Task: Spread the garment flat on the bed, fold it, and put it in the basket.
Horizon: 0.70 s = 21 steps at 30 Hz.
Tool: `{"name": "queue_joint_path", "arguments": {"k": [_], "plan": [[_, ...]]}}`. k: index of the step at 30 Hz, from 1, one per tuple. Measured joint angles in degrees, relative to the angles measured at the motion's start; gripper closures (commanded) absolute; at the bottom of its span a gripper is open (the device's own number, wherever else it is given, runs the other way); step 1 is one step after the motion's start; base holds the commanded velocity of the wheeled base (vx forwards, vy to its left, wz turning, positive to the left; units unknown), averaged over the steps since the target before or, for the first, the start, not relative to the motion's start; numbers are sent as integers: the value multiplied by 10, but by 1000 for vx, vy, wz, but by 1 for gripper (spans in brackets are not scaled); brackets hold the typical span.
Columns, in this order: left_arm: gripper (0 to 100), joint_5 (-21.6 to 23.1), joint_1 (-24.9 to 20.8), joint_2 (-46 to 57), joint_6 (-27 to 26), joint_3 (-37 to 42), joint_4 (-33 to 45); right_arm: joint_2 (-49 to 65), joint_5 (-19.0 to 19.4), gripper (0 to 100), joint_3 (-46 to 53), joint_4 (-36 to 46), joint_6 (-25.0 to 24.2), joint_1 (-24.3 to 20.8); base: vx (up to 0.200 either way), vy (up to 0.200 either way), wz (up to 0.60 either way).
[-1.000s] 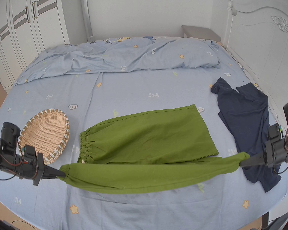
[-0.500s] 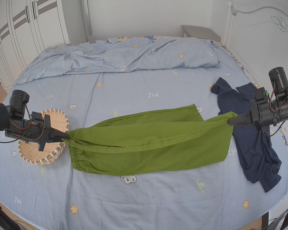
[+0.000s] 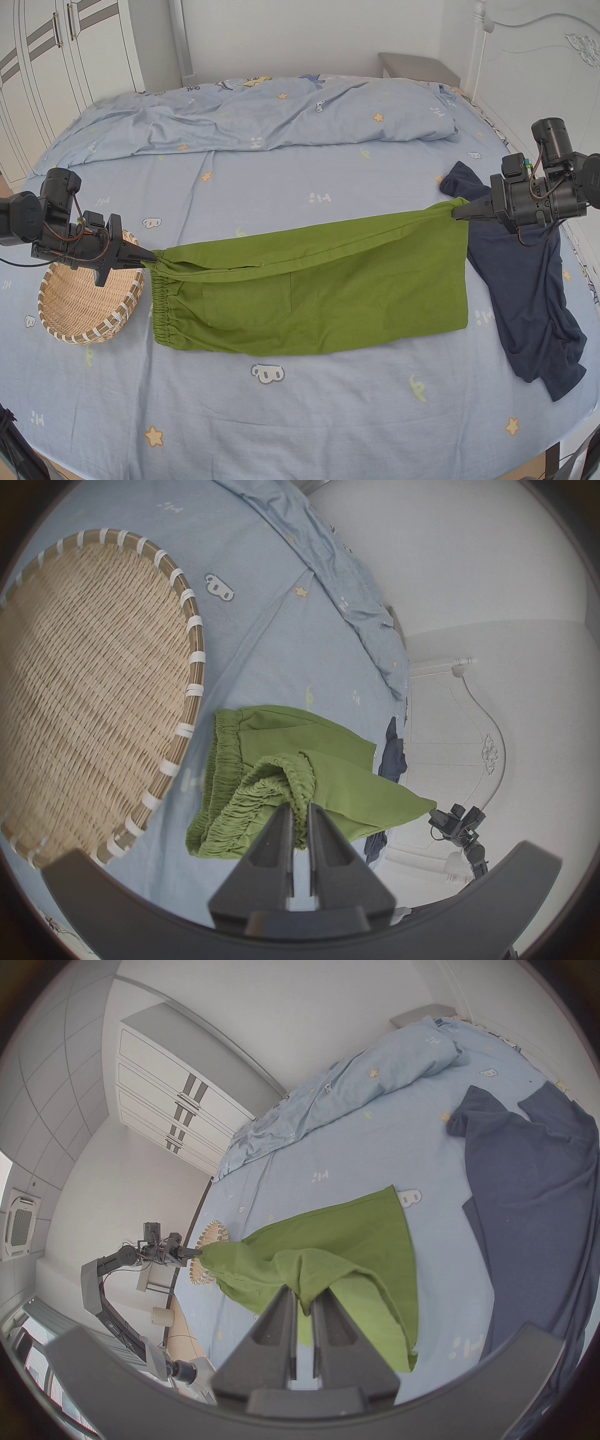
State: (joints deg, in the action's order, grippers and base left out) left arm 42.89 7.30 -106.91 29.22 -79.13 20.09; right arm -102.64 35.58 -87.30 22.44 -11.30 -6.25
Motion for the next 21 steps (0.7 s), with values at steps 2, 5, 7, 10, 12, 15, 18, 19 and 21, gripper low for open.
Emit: {"name": "queue_joint_path", "arguments": {"k": [2,5,7,10,12,15,18,19,21], "plan": [[100,0,0,-10,0,-12,1,-11,0,100,-13,-3,-1,3,0,0,0],[100,0,1,-25,0,-34,3,-30,-4,100,-39,-7,-2,7,0,0,0],[100,1,3,-36,1,-48,4,-45,-11,100,-55,-9,-2,9,0,0,0],[100,1,4,-50,1,-62,5,-63,-17,100,-73,-9,-2,11,0,0,0],[100,0,4,-60,2,-71,5,-78,-21,100,-87,-10,-2,11,0,0,0],[100,-2,5,-72,1,-80,4,-100,-23,100,-102,-14,0,12,0,0,0],[100,-5,5,-83,1,-87,1,-122,-24,100,-112,-34,1,12,0,0,0],[100,-5,5,-86,1,-88,0,-128,-24,100,-113,-43,1,12,0,0,0],[100,-5,5,-90,1,-90,-2,-139,-24,100,-115,-57,0,12,0,0,0]]}}
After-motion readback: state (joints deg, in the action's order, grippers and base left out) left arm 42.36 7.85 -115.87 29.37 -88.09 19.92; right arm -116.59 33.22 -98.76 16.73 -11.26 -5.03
